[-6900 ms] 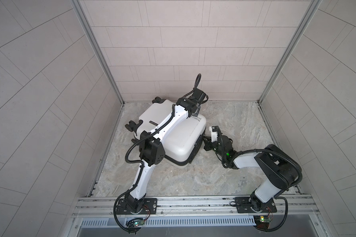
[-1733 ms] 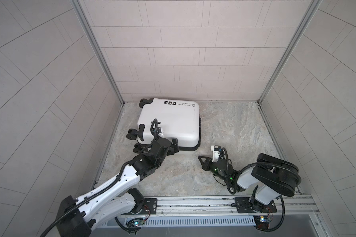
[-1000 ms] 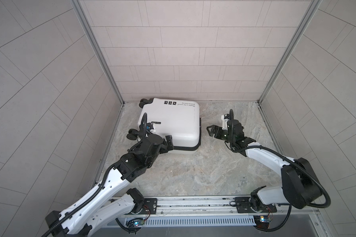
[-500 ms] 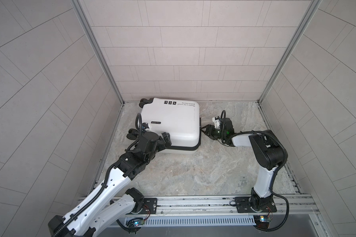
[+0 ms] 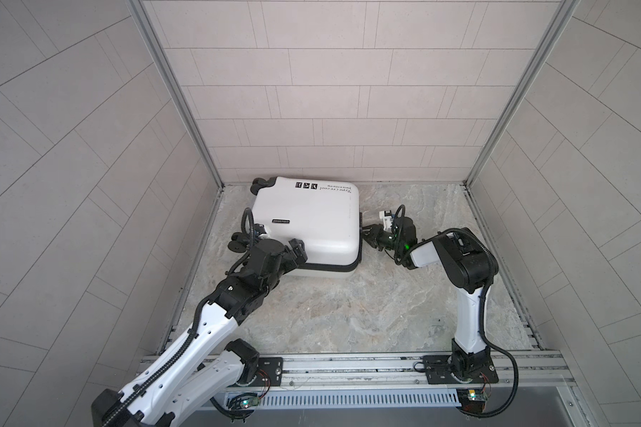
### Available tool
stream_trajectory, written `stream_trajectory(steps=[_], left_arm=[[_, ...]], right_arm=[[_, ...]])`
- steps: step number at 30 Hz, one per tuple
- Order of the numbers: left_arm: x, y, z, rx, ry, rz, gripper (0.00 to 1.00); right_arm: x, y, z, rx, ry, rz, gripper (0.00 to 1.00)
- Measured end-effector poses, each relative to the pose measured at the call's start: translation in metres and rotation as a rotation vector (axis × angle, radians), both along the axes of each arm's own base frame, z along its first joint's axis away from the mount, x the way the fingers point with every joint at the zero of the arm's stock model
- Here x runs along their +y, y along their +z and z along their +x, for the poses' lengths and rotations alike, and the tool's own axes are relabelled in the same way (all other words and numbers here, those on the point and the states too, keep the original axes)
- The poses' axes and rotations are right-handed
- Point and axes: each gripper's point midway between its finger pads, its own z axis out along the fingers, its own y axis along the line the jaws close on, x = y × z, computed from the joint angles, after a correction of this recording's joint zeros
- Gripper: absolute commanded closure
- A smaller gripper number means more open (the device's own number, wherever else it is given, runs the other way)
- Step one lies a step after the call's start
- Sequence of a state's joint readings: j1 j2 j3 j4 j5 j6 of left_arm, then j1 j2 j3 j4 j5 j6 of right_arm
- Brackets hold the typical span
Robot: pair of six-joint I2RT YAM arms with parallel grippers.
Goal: Pack the luggage
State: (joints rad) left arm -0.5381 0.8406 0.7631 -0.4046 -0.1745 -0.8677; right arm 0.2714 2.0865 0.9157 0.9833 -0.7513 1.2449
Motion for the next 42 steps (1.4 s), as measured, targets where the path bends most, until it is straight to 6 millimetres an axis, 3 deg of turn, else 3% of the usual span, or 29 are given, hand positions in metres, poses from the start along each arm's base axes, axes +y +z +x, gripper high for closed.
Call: stream_trajectory(steps=[4,7,15,26,31,33,39,42], left_arm=[[0.003,-0.004,0.003,-0.002,0.013,-0.009,0.01],[0.004,-0.008,0.005,-0.003,0.019,-0.015,0.01],[0.014,-0.013,0.013,0.0,0.047,-0.023,0.0],[0.023,-0.012,0.056,-0.034,0.096,-0.025,0.0],[0.031,-0.012,0.076,-0.047,0.115,-0.018,0.0],[0.031,-0.011,0.081,-0.047,0.103,-0.019,0.0],[0.03,-0.011,0.089,-0.04,0.066,-0.025,0.0],[0.03,-0.011,0.089,-0.039,0.057,-0.032,0.0]], right_arm=[[-0.002,-0.002,-0.003,0.006,-0.026,0.025,1.0],[-0.006,-0.002,-0.006,0.002,-0.049,0.043,1.0],[-0.011,-0.005,-0.037,-0.004,-0.098,0.071,1.0],[-0.007,-0.008,-0.098,0.001,-0.247,0.036,0.98],[0.007,-0.01,-0.127,0.015,-0.264,0.005,0.6],[0.011,-0.014,-0.141,0.028,-0.23,-0.037,0.49],[0.001,-0.016,-0.16,0.058,-0.17,-0.257,0.22],[-0.007,-0.003,-0.165,0.049,-0.141,-0.413,0.14]])
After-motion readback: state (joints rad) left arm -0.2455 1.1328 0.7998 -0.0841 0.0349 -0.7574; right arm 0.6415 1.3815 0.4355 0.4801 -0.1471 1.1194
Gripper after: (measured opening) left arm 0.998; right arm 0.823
